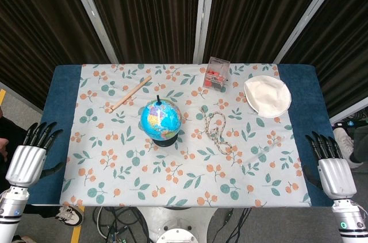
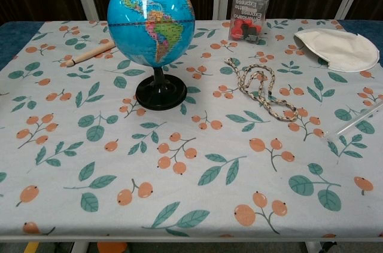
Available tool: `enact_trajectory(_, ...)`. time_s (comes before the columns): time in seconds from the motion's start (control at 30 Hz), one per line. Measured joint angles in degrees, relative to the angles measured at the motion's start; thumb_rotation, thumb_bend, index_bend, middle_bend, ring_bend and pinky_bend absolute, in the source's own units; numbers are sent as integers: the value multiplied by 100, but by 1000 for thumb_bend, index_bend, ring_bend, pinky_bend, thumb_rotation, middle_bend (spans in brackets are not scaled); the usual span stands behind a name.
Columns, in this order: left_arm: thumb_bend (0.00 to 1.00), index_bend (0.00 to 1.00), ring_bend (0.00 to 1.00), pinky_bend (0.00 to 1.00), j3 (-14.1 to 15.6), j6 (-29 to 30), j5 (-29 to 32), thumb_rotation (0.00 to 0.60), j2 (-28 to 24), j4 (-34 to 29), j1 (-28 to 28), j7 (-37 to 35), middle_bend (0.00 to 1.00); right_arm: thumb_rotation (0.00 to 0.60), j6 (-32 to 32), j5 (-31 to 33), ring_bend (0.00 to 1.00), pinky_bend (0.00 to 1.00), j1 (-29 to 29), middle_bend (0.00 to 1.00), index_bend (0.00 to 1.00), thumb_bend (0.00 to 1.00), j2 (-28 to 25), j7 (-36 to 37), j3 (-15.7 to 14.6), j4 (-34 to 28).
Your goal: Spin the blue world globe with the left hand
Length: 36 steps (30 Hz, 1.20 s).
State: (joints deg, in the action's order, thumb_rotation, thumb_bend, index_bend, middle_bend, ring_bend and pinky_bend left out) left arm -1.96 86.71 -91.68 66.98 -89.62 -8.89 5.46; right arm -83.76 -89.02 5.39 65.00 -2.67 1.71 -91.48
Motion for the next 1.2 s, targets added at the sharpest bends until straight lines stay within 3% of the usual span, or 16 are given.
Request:
enact_trajectory(0.6,127,156,35,45,-73,16,-266,600,-75,-261,-165,59,69,600,17,7,0,0,-17,0,0,337,4,9,-30,33)
enact_trajectory(0.97,127,149,36,45,-324,-410,-867,600,-157,-1123,-871,630,70,600,10,7,0,0,-26,0,0,336,17,109,-32,123)
enact_trajectory(1.2,127,148,36,45,-423,-883,-1062,600,143,-1359,-1329,881,69,600,69,48,0,0,-16,0,0,337,48,140,-32,195)
